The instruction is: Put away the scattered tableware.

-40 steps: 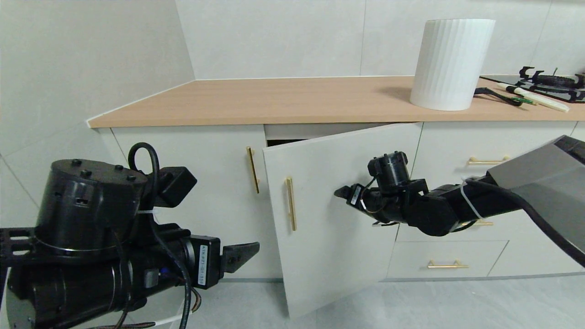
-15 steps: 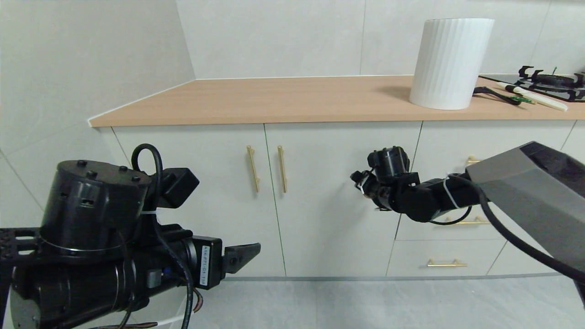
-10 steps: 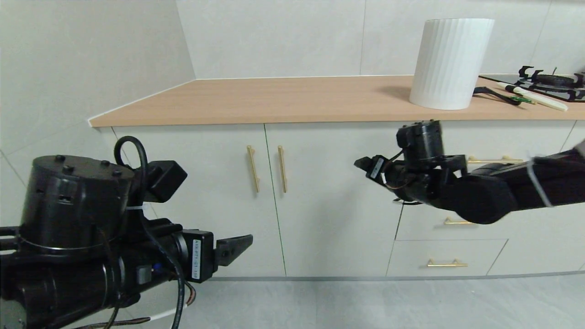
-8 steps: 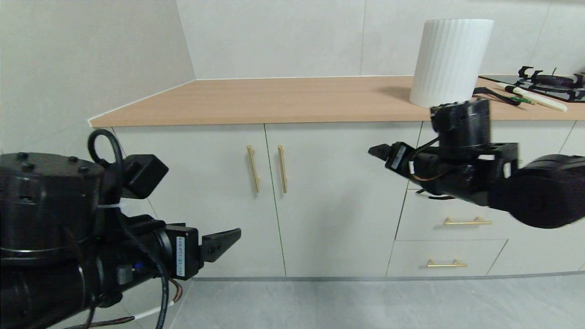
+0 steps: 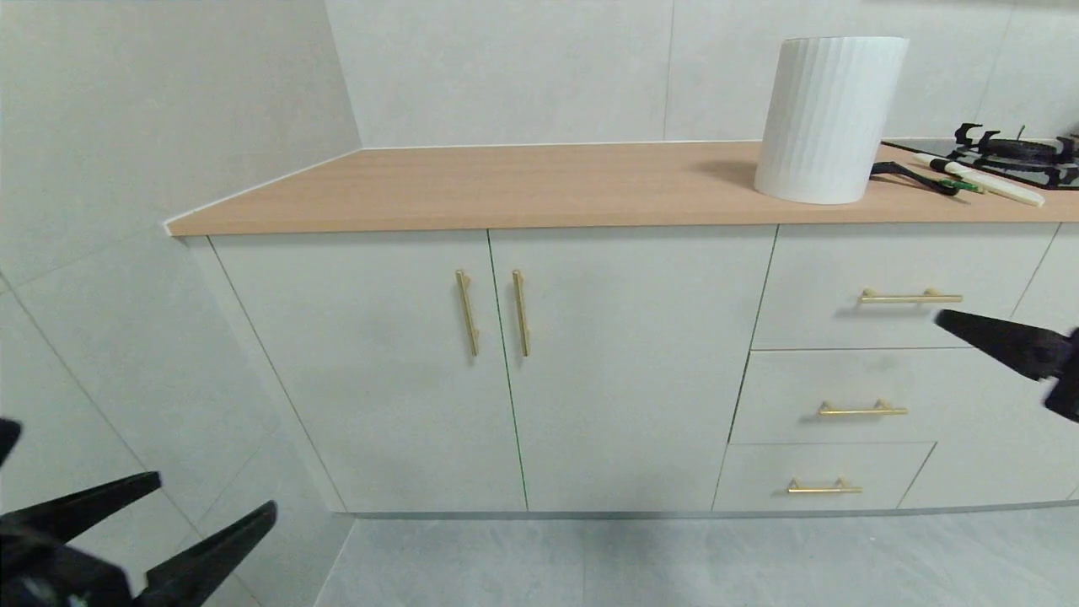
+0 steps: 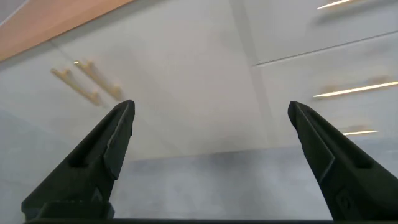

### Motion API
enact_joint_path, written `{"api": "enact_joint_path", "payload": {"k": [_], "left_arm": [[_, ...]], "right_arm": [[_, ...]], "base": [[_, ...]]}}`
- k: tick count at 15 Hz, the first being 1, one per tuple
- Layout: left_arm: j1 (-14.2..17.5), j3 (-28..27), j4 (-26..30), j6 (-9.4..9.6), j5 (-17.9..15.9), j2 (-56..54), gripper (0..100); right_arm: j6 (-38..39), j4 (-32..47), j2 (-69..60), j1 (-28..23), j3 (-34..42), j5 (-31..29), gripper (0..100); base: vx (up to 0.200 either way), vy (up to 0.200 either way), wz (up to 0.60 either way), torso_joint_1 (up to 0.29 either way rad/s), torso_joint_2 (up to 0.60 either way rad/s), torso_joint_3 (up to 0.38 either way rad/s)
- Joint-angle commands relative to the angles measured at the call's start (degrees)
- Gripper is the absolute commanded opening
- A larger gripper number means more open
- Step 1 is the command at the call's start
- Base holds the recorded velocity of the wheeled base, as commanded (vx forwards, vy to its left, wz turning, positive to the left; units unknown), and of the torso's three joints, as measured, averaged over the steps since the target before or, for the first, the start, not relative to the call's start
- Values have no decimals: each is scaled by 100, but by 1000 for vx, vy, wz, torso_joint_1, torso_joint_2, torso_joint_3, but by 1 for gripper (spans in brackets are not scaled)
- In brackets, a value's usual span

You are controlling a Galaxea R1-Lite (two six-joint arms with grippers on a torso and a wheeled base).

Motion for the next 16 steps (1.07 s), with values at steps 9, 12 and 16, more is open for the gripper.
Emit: {"api": "enact_joint_path", "payload": {"k": [9,12,16], "left_arm": [[2089,945,1036,1010,502,-4131,100],[2678,1130,833,1502,203,-4641,100],[2713,2141,148,1475,-17,-4693,100]], "right_arm": [[-1990,3003,-5265,-1771,867,53,100],[-2052,3196,-5819,-2280,1069,194,100],[-2008,3011,-5819,-2280,1992,168,100]], "base": [[0,0,0,0,0,0],[0,0,0,0,0,0],[0,0,0,0,0,0]]}}
